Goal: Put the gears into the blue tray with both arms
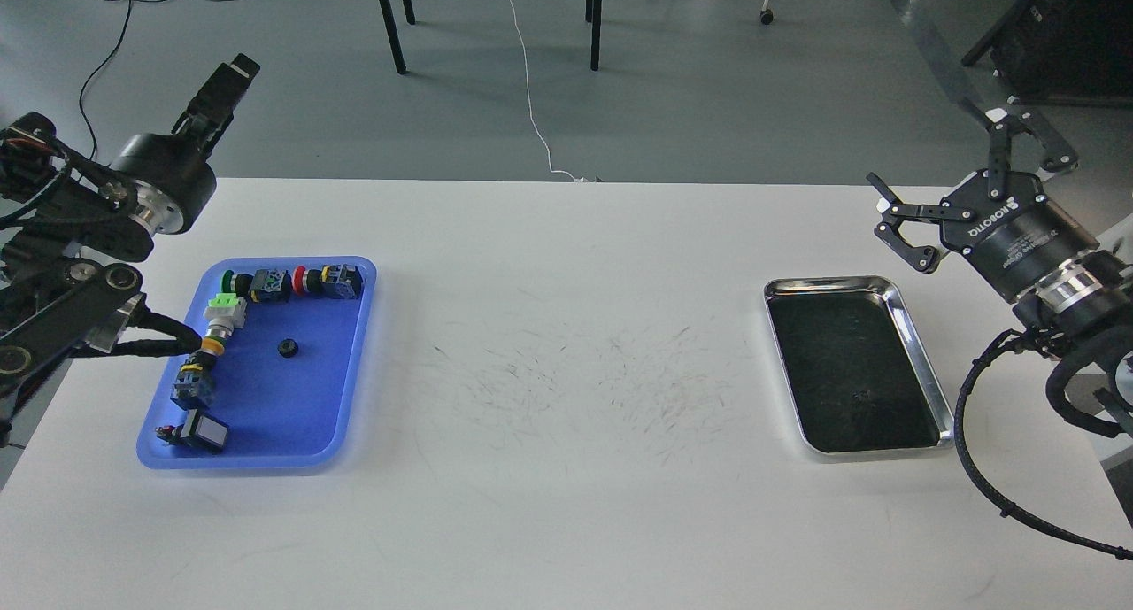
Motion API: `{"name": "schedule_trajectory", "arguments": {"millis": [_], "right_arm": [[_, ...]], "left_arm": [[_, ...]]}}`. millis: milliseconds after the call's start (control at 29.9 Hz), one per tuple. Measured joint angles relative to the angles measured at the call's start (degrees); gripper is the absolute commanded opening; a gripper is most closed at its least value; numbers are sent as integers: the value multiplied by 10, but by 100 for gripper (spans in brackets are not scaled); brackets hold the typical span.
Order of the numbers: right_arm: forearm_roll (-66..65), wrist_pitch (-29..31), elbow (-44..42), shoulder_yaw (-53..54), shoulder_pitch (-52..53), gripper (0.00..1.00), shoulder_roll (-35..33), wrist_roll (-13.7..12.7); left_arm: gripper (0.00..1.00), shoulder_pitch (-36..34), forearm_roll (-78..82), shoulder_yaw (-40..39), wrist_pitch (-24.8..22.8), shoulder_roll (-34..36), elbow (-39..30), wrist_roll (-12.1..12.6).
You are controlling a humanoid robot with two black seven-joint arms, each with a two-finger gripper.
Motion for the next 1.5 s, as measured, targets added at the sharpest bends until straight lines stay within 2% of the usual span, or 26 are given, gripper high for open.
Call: {"name": "schedule_trajectory", "arguments": {"millis": [134,301,434,568,702,1036,1336,1503], "right_arm": [[-135,-15,78,-116,102,98,-77,-13],[-288,-16,150,-355,297,98,-171,-15],[-372,-13,201,-518,439,98,-205,-15],[-457,-4,217,-613,524,98,-227,-14],[-526,6,218,-654,541,98,-251,-14],[-667,28,217,-744,513,98,-281,-24],[-705,29,157,-748,482,98,-236,-33],[-704,23,104,-748,454,98,-186,-33]], "left_arm": [[97,4,-130,-39,-25,-26,-7,9],[97,5,-205,-87,-102,-64,16,18],[97,6,-216,-108,-137,-99,51,20],[98,6,-218,-112,-166,-119,65,26],[98,12,-216,-109,-202,-123,68,35],[98,48,-206,-103,-211,-103,64,32],[98,61,-197,-103,-211,-97,64,30],[98,65,-179,-103,-211,-98,64,29]]}}
